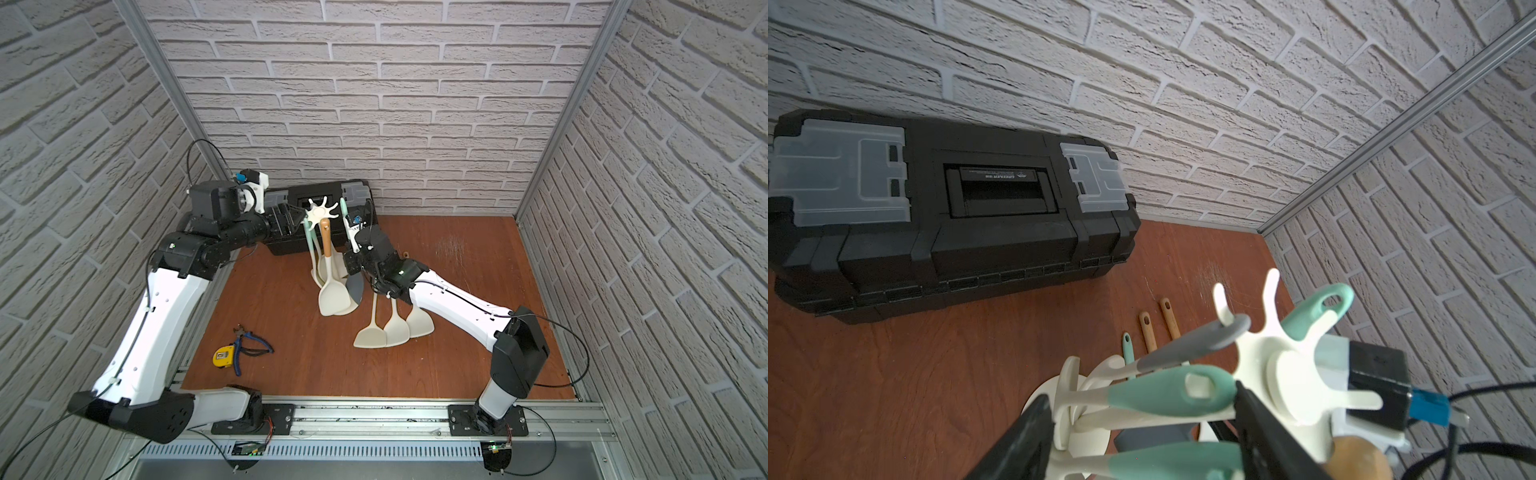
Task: Take the spatula off the kitchen utensil rack
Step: Take off the spatula from the rack.
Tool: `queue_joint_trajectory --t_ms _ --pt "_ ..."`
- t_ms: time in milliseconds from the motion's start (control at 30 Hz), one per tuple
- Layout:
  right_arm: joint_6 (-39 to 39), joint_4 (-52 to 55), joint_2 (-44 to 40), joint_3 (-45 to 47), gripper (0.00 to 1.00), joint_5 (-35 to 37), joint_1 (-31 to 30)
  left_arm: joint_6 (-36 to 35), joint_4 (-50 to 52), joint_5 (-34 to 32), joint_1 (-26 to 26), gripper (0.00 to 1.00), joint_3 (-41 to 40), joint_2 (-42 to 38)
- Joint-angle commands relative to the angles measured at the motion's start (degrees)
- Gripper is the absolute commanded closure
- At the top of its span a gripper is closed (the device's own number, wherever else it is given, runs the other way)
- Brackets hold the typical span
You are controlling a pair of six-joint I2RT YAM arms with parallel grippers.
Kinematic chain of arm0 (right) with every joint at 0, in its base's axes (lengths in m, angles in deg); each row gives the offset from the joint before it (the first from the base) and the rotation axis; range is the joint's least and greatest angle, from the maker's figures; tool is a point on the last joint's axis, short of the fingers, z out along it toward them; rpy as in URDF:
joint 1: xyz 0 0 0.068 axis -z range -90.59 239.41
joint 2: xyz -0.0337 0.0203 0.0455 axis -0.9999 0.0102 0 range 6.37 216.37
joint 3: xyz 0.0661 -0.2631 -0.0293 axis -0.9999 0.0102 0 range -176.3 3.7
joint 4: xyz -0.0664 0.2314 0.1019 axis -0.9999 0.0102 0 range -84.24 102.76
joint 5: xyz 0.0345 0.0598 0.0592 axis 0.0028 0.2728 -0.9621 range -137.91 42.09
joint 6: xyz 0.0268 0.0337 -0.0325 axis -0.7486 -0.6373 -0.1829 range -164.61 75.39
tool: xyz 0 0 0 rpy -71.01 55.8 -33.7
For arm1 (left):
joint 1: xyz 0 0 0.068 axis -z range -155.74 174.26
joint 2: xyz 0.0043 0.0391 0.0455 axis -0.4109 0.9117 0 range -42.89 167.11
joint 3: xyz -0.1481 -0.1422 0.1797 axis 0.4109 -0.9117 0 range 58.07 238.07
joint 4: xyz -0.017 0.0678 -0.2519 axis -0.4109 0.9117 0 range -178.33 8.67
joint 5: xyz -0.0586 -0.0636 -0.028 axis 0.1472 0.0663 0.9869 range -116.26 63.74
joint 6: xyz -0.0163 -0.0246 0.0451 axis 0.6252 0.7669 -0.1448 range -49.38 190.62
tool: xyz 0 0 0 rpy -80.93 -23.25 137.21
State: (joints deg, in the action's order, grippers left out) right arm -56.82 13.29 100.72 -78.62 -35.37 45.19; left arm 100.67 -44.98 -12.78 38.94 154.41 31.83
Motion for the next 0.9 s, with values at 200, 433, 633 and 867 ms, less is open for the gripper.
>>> queue_joint_trajectory --t_ms 200,433,633,867 --pt "0.69 1.44 -3.19 -2.16 0.97 2.07 1.03 -1.54 0.23 1.35 -0.62 0.3 -1.1 -1.32" --pt "0.72 6.01 -7.91 0.24 0.97 -0.15 4.89 -3.42 -3.47 8.65 -1.14 0.23 -0.97 -4.26" --pt "-1.05 9.53 -15.23 5.87 0.97 -8.75 11.81 -6.55 -3.64 13.0 -1.4 0.2 -1.14 -7.05" --pt "0.08 8.41 -24.87 14.66 0.97 -31.87 18.32 -9.5 -7.53 20.45 -1.39 0.21 -7.2 -15.29"
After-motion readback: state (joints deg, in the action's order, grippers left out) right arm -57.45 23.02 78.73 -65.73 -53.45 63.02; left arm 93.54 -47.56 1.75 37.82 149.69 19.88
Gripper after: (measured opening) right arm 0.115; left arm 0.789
